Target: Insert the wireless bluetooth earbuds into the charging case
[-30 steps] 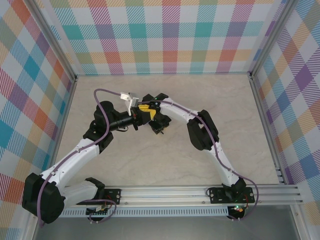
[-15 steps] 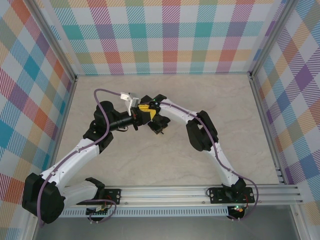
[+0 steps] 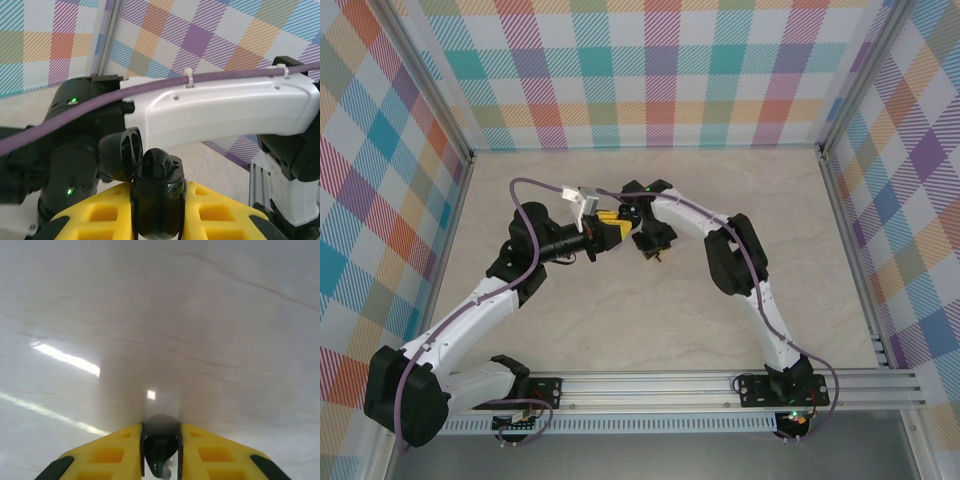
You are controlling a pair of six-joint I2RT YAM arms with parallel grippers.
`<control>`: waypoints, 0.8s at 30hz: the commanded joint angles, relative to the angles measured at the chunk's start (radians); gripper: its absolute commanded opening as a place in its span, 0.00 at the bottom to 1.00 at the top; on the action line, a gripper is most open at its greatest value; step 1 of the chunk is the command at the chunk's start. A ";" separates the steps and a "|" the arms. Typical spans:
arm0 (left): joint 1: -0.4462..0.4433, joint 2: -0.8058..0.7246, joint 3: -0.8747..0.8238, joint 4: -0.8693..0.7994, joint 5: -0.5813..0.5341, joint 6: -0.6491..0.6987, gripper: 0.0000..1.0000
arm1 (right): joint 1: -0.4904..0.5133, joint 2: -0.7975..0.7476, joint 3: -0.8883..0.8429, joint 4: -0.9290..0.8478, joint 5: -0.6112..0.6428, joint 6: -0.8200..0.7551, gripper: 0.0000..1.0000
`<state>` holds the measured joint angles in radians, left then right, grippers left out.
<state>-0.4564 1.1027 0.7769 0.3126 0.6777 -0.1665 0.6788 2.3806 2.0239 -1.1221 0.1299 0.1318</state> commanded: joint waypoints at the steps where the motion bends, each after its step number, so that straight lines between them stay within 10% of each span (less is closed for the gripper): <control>1: -0.007 -0.009 0.020 0.006 -0.015 0.013 0.06 | -0.033 -0.063 -0.054 0.029 -0.021 0.041 0.23; 24: -0.050 0.186 -0.006 0.016 -0.205 -0.064 0.05 | -0.216 -0.383 -0.438 0.338 -0.269 0.184 0.22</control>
<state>-0.4973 1.2678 0.7761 0.3058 0.5171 -0.2024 0.4747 2.0575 1.6131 -0.8314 -0.0723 0.2749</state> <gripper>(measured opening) 0.204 0.221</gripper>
